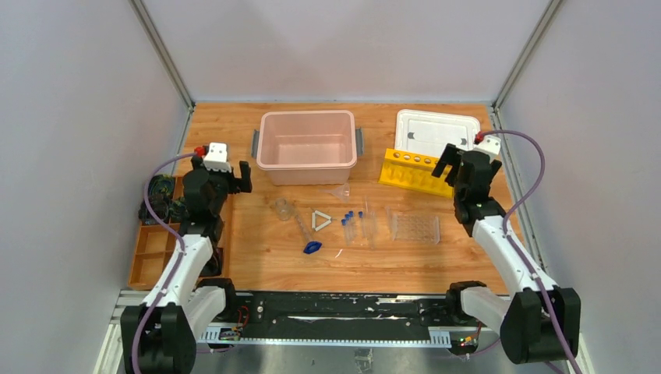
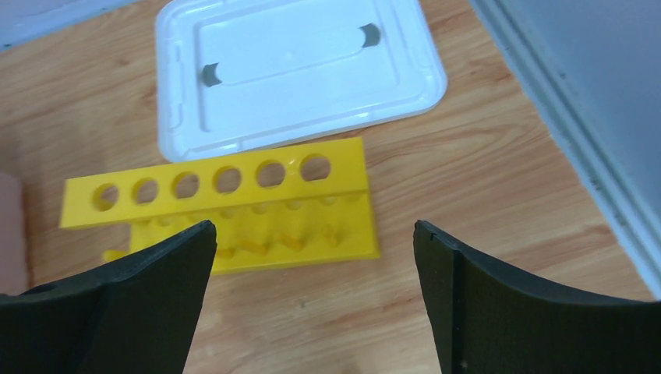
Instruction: Organize the chemistry lab equipment
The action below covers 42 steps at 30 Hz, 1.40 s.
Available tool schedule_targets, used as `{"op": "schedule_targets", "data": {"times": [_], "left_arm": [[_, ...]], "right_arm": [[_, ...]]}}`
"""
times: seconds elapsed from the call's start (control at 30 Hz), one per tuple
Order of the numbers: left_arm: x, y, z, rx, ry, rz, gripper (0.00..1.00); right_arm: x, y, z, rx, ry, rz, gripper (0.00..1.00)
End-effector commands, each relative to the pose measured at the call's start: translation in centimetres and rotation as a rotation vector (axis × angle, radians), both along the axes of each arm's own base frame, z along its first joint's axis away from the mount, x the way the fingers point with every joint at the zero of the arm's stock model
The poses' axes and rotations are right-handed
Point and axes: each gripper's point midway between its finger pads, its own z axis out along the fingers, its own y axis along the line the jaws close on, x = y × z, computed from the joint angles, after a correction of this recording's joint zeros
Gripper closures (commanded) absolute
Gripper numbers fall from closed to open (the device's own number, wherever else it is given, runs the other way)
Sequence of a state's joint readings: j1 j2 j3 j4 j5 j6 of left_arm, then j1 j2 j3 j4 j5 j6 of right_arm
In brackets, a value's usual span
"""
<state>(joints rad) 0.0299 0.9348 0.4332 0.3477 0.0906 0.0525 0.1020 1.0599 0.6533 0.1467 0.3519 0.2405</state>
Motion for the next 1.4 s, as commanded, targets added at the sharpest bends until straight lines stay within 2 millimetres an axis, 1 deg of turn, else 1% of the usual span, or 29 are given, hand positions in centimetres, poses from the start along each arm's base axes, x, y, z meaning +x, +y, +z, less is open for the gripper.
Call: {"op": "schedule_targets", "data": {"times": [0.0,0.03,0.1,0.17,0.2,0.23,0.27,0.33,0.37,0.4,0.47,0.6,0.63,0.77,0.9,1.1,1.2,1.37], "left_arm": [[-1.5,-0.5,-0.3,-0.031,0.181,-0.014,0.00],[-1.7,-0.6,-0.1,-0.041,0.220,-0.011,0.00],[-1.7,-0.8,0.4,-0.040,0.294,-0.024,0.00],[-1.8,-0.6,0.8,-0.030,0.382,-0.022,0.00],[-2.0,-0.5,0.5,-0.020,0.430,-0.020,0.00],[-1.9,-0.4,1.2,-0.009,0.449,-0.025,0.00],[-1.9,-0.3,1.3,-0.001,0.475,-0.025,0.00],[-2.2,-0.1,1.4,0.005,0.518,-0.015,0.00],[-2.4,-0.1,1.4,0.007,0.532,-0.019,0.00],[-2.6,-0.2,1.5,0.009,0.544,-0.027,0.00],[-2.9,-0.5,1.6,0.005,0.554,-0.042,0.00],[-3.5,-1.0,2.1,-0.008,0.551,-0.069,0.00],[-3.6,-1.1,2.3,-0.012,0.550,-0.072,0.00],[-4.0,-1.5,2.9,-0.021,0.545,-0.092,0.00],[-4.4,-1.8,3.0,-0.023,0.552,-0.116,0.00],[-5.1,-2.1,2.7,-0.018,0.577,-0.139,0.00],[-5.2,-2.1,2.9,-0.015,0.571,-0.143,0.00],[-5.6,-2.5,3.3,-0.018,0.560,-0.171,0.00]], "right_arm": [[-2.5,4.3,-1.4,0.260,0.140,0.116,0.00],[-2.5,5.6,-1.0,0.272,0.143,0.190,0.00],[-2.6,7.4,-0.5,0.270,0.154,0.271,0.00],[-2.9,9.1,-0.5,0.204,0.197,0.306,0.00],[-3.0,10.4,-0.4,0.165,0.215,0.334,0.01],[-3.1,11.8,-0.2,0.123,0.230,0.368,0.05],[-3.1,13.2,-0.3,0.091,0.249,0.397,0.10],[-3.1,15.8,-0.9,0.062,0.297,0.456,0.26],[-3.1,16.9,-1.3,0.060,0.323,0.480,0.33],[-3.1,18.1,-1.8,0.062,0.348,0.507,0.37],[-2.9,19.9,-3.0,0.071,0.390,0.540,0.40],[-2.2,22.5,-5.6,0.110,0.465,0.581,0.44],[-2.1,22.9,-6.7,0.109,0.494,0.583,0.45],[-1.9,24.2,-9.5,0.110,0.568,0.596,0.51],[-1.9,25.0,-11.6,0.105,0.610,0.591,0.58],[-2.1,25.7,-13.8,0.112,0.647,0.585,0.59],[-2.1,25.5,-14.8,0.104,0.666,0.564,0.61],[-2.1,24.9,-15.7,0.090,0.679,0.530,0.64]]}}
